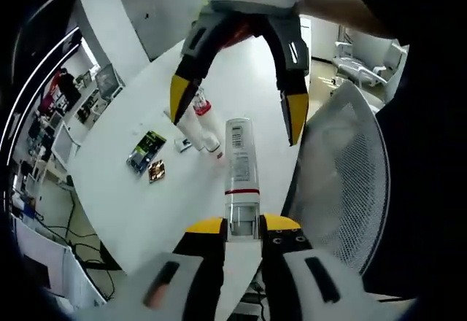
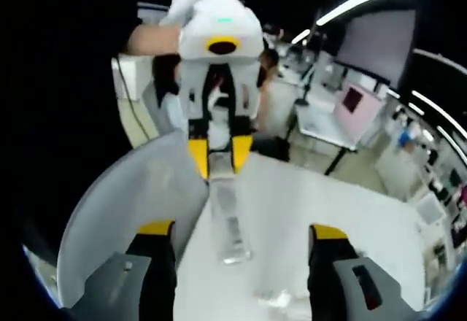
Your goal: Arrange the skincare products in the storage area until every visible bottle or jar stands upright without overlapping.
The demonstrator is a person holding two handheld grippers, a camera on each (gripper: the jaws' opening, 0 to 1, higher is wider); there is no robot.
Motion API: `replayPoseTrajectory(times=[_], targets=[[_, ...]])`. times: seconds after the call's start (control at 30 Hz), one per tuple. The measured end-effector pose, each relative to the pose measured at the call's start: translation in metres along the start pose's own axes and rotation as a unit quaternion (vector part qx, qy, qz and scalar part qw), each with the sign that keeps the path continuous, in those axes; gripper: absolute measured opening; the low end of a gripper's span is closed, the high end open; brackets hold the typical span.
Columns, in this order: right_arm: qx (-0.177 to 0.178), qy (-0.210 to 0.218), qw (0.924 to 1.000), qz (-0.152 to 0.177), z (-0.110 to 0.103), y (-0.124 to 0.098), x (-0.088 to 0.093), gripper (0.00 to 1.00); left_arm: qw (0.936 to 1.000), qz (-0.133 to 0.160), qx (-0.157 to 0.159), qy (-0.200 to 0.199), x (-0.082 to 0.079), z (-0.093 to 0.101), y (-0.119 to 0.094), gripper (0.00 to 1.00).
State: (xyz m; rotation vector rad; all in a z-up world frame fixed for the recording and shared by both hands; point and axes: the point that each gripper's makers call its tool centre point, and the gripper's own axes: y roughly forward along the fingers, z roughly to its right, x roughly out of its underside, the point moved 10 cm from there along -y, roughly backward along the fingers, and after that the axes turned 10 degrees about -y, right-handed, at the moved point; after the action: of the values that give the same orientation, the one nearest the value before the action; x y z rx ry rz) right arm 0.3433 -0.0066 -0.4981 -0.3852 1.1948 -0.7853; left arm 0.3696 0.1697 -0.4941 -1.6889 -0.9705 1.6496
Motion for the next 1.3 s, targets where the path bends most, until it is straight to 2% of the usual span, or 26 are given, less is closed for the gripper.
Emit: replayPoseTrajectory(times=[0.1, 0.4, 0.73, 0.93, 0.97, 1.03, 1.1, 1.13, 1.3], targets=[[-0.003, 0.007, 1.0000, 0.004, -0.002, 0.000, 0.002, 0.67, 0.9999, -0.001, 0.010, 0.009, -0.004, 0.001, 0.003, 0.22], [0.004, 0.016, 0.9996, -0.021, -0.012, -0.007, 0.011, 0.59, 0.9985, -0.002, 0.039, 0.039, -0.019, 0.003, 0.013, 0.22], [0.000, 0.030, 0.9984, -0.049, -0.021, -0.009, 0.017, 0.44, 0.9934, -0.007, 0.072, 0.089, -0.043, 0.008, 0.022, 0.22], [-0.015, 0.033, 0.9977, -0.058, -0.032, -0.013, 0.020, 0.17, 0.9911, -0.010, 0.079, 0.106, -0.054, 0.010, 0.027, 0.22], [-0.005, 0.036, 0.9976, -0.059, -0.035, -0.014, 0.021, 0.17, 0.9883, -0.009, 0.090, 0.123, -0.056, 0.010, 0.028, 0.22], [0.000, 0.046, 0.9973, -0.057, -0.041, -0.020, 0.023, 0.16, 0.9865, -0.008, 0.101, 0.129, -0.059, 0.013, 0.029, 0.22], [0.027, 0.057, 0.9964, -0.056, -0.046, -0.026, 0.026, 0.16, 0.9852, 0.001, 0.101, 0.139, -0.063, 0.014, 0.032, 0.22], [0.028, 0.063, 0.9961, -0.055, -0.048, -0.028, 0.027, 0.15, 0.9838, 0.005, 0.108, 0.143, -0.065, 0.015, 0.033, 0.22], [0.070, 0.083, 0.9924, -0.057, -0.063, -0.051, 0.032, 0.15, 0.9757, 0.043, 0.135, 0.167, -0.082, 0.022, 0.037, 0.23]])
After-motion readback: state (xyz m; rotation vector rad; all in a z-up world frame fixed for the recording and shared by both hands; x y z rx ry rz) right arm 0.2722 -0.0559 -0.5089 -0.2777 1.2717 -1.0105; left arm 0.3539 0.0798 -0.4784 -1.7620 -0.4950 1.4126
